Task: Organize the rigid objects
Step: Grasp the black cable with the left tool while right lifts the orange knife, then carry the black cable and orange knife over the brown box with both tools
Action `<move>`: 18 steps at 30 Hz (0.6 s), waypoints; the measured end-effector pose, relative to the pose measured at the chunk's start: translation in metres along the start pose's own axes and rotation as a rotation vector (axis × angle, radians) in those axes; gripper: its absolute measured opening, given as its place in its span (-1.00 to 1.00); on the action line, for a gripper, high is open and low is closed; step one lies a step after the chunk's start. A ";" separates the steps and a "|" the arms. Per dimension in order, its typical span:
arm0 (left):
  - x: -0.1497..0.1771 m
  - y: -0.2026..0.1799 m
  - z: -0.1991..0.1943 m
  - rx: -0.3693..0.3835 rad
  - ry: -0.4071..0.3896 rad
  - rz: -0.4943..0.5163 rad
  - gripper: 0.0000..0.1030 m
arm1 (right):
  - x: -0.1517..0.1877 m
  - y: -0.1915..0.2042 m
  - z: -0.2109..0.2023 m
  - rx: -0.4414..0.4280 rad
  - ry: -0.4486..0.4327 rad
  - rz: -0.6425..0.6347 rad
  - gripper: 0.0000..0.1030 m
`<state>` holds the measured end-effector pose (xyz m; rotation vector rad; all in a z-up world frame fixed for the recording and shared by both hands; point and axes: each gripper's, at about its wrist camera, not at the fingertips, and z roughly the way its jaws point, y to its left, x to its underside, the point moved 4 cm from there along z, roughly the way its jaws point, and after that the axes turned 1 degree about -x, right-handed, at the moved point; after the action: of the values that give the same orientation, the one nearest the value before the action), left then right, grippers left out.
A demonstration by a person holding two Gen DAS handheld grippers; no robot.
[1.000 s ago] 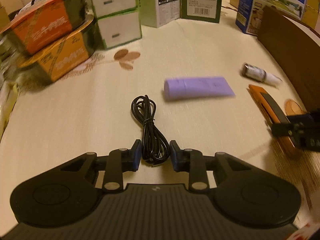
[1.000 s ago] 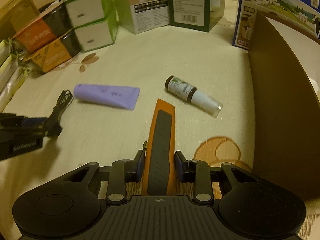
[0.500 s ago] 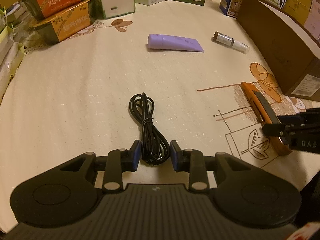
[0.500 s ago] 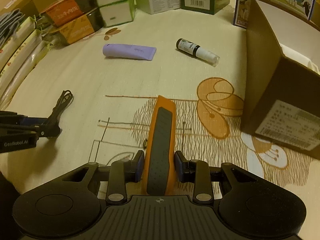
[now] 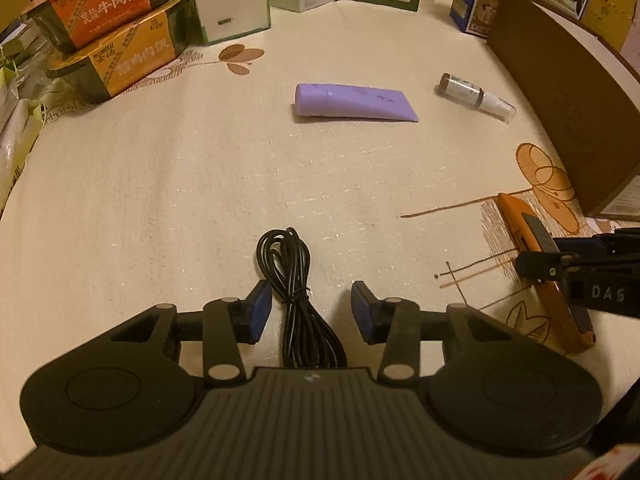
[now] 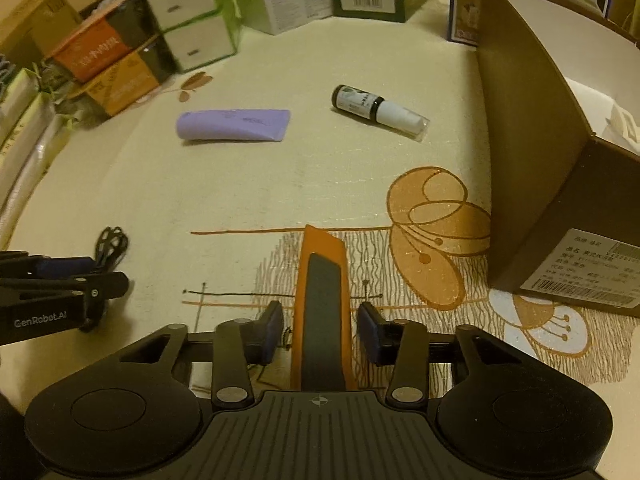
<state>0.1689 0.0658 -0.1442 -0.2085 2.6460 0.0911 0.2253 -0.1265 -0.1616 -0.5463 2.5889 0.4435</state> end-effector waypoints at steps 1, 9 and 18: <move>0.000 -0.001 0.001 -0.004 0.001 0.001 -0.30 | 0.000 0.002 0.001 0.006 0.000 -0.012 -0.37; 0.003 -0.010 0.003 -0.025 0.005 0.032 -0.79 | 0.004 0.008 0.000 0.032 -0.020 -0.060 -0.40; 0.006 -0.022 -0.013 -0.001 -0.030 0.062 -0.79 | 0.011 0.008 -0.026 -0.050 -0.097 -0.017 -0.41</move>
<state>0.1614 0.0423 -0.1358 -0.1248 2.6229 0.1146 0.2036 -0.1327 -0.1433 -0.5496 2.4850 0.5180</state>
